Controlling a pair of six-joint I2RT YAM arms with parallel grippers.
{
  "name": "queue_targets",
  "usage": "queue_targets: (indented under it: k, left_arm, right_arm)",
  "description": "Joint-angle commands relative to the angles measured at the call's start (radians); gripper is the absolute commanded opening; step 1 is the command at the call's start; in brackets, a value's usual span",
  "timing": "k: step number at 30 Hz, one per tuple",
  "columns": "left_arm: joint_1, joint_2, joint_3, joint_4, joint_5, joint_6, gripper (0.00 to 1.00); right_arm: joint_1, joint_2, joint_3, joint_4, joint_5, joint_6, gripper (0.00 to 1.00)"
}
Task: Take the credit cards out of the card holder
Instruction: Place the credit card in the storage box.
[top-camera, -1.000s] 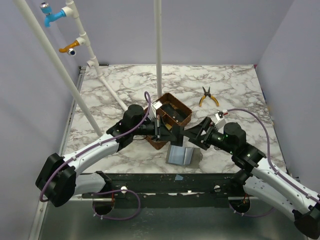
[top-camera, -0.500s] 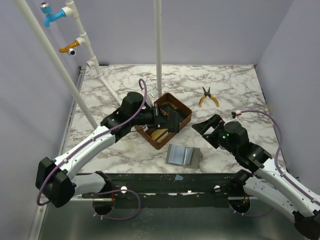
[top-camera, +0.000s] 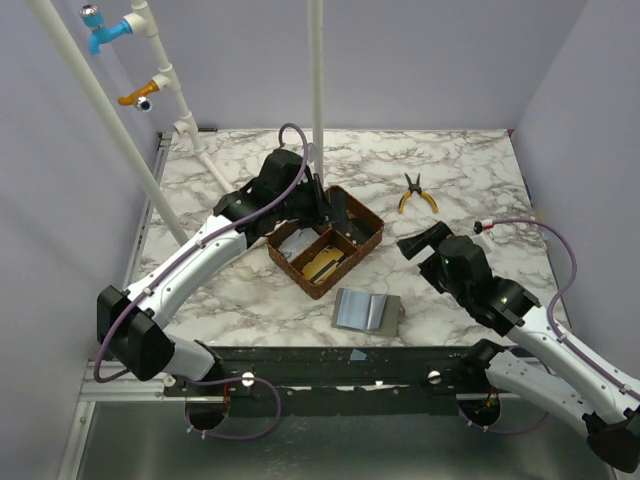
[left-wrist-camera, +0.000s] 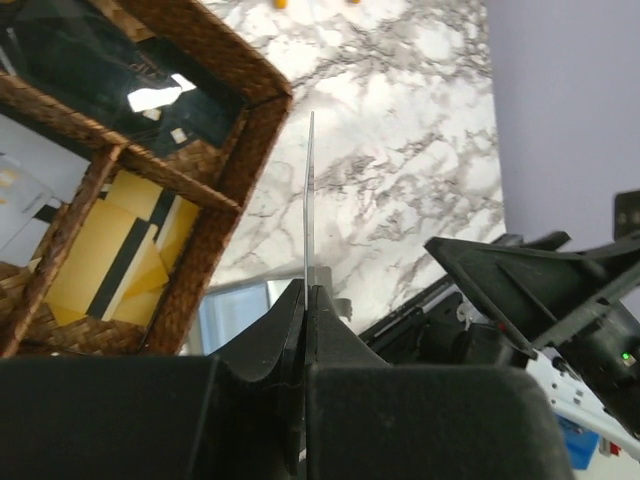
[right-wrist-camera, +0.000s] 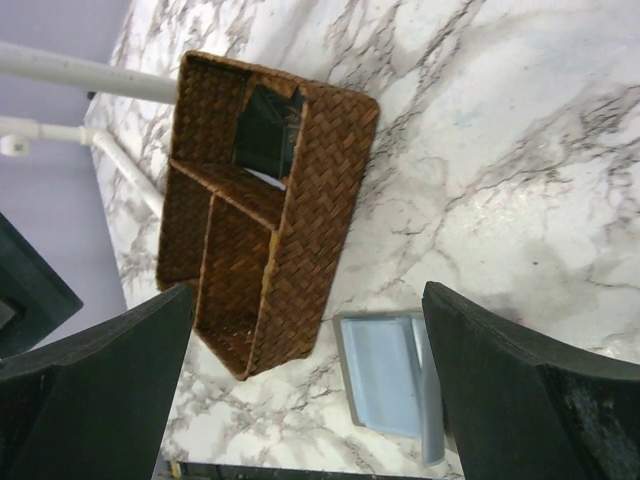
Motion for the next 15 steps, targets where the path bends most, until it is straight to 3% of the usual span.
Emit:
queue_targets:
  k: [1,10,15]
  left_arm:
    - [0.010,0.055,0.074,-0.087,-0.093,0.016,0.00]
    - [0.020,0.268,0.183,-0.032,-0.092,-0.023,0.00]
    - [0.022,0.389,0.246,-0.004,-0.099,-0.077,0.00]
  right_arm:
    - [0.000,0.002,0.030,-0.083,0.140,0.032,1.00]
    - [0.000,0.146,0.173,-0.107,0.195,-0.200,1.00]
    - [-0.001,0.148,0.199,-0.116,0.190,-0.272,1.00]
